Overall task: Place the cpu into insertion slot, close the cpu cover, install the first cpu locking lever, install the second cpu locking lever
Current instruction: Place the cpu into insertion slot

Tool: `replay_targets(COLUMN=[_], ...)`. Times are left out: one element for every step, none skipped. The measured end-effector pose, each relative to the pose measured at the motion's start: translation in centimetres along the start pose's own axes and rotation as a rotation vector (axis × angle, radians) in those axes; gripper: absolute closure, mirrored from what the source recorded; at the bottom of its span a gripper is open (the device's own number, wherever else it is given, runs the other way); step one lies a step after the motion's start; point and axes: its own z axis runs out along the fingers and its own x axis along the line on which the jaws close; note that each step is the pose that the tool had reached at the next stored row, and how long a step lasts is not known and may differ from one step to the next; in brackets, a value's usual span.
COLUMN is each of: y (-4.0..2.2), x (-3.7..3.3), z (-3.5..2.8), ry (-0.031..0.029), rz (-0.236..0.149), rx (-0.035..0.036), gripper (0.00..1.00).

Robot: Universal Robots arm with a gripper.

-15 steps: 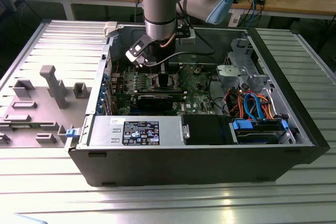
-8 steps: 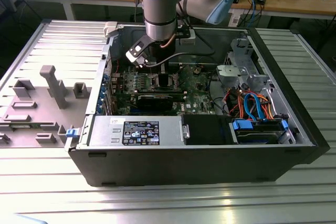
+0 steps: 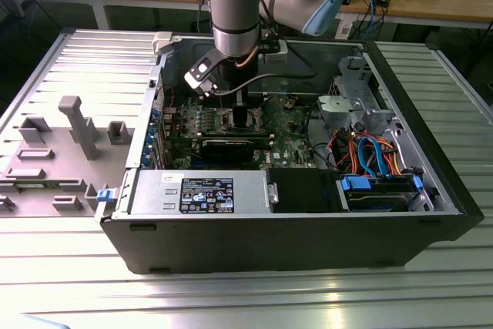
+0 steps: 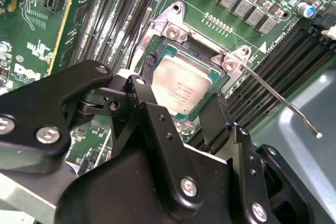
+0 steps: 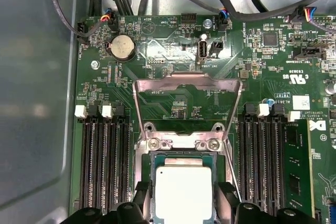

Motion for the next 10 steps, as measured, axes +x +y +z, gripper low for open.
replay_targets(y=[0.02, 0.04, 0.08, 0.12, 0.14, 0.16, 0.19, 0.19, 0.19, 0.19], x=[0.0, 0.01, 0.01, 0.01, 0.02, 0.02, 0.02, 0.02, 0.02, 0.02], z=[-0.23, -0.39, -0.64, -0.94, -1.03, -1.1, -1.12, -1.12, -1.12, -1.13], ry=[0.0, -0.0001, 0.0, 0.0, 0.0001, 0.0, 0.0002, 0.0003, 0.0002, 0.0], rz=[0.0, 0.0, 0.0, 0.0, 0.0, 0.0, 0.0, 0.0, 0.0, 0.0], rx=[0.0002, 0.0004, 0.0009, 0.0019, 0.0025, 0.0033, 0.0043, 0.0046, 0.0048, 0.0049], gripper=[0.38, 0.38, 0.38, 0.4, 0.47, 0.53, 0.59, 0.59, 0.71, 0.71])
